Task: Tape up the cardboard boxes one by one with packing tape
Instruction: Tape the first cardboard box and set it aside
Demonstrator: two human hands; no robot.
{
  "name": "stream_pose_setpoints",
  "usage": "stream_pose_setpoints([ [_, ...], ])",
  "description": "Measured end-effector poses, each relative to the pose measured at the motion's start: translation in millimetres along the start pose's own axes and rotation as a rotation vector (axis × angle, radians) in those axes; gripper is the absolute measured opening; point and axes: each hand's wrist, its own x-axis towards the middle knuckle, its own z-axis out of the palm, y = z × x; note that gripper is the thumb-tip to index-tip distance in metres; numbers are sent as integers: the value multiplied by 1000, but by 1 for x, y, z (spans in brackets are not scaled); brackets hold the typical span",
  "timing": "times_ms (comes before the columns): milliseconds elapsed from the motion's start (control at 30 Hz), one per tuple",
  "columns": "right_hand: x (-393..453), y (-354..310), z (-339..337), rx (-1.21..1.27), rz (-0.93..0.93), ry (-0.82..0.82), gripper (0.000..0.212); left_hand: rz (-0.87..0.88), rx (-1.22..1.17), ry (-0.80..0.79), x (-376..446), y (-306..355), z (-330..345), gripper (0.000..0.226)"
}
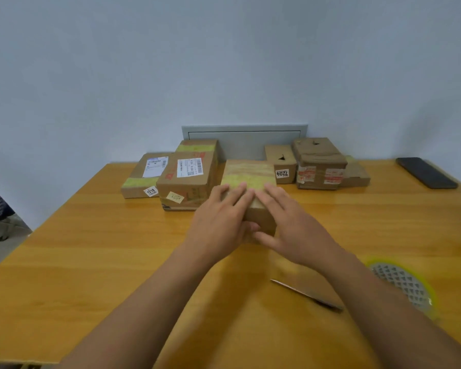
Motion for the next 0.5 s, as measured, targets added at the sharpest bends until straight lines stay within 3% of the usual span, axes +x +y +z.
stream_pose_setpoints([
  [200, 62, 30, -1, -149, 49, -146, 82, -60, -103, -24, 54, -13, 29, 63],
  [400, 113, 56, 12, -170, 35, -184, 81, -153, -134, 232, 44, -19, 71, 53],
  [500, 135, 64, 24, -199, 56, -181, 81, -198, -165, 47, 26, -17, 101, 55],
])
